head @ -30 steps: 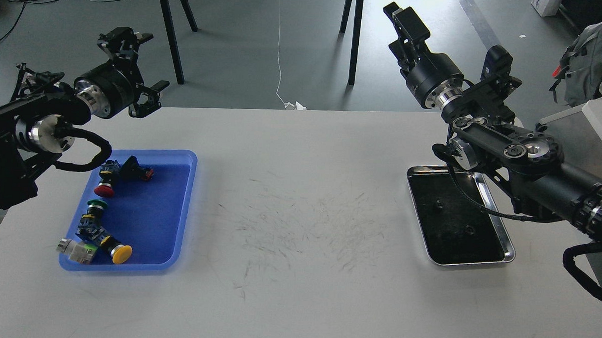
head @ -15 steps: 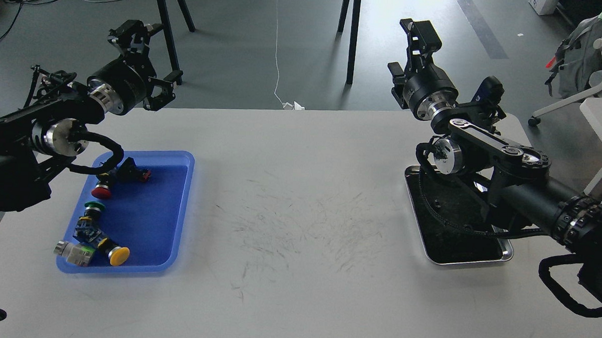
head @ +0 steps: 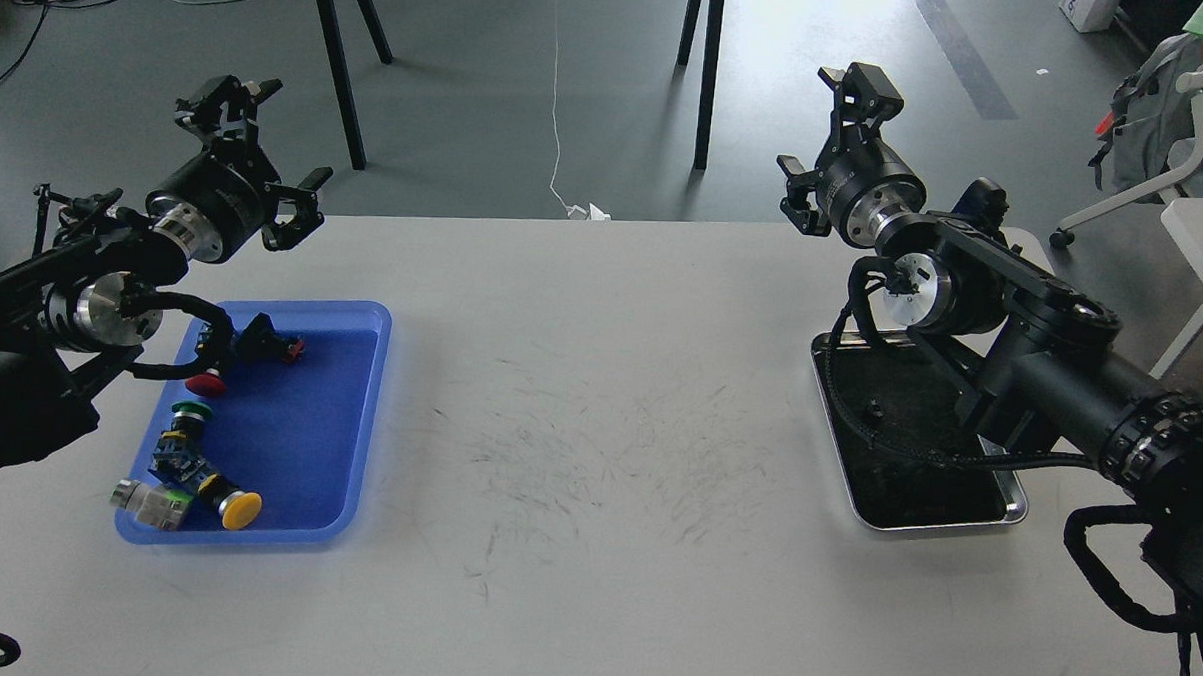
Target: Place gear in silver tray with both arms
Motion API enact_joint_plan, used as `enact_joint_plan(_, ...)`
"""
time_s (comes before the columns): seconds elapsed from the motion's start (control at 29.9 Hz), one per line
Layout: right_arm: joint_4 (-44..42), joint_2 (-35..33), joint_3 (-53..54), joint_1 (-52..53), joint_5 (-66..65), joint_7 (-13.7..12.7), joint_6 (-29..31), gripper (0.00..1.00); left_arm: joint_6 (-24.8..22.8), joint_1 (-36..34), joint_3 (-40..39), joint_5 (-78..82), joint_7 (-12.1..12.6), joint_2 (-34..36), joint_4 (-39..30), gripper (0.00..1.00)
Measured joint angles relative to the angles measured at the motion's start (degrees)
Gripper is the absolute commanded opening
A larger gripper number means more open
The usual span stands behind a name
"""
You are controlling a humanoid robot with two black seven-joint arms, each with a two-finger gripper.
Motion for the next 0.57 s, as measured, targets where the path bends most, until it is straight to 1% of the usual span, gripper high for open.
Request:
enact_joint_plan(0.23,0.5,0.4,1.5,-0.5,-0.1,0.8,0.0,0.99,4.0,0.2,0.0,0.0,-0.1,0.3,0.1,0.99)
enact_joint_plan(0.4,0.6,1.9,1.7,-1.1,-0.2,0.9,-0.1,0.99,3.8,0.4,0.0,0.4,-0.5,0.3,-0.2,0.99)
enact_joint_plan(0.57,0.6,2.0,1.7,-1.2,-0.2,0.9,-0.1,0.99,3.3,0.7,0.2,0.8,-0.2,0.1,-0.5,0.99)
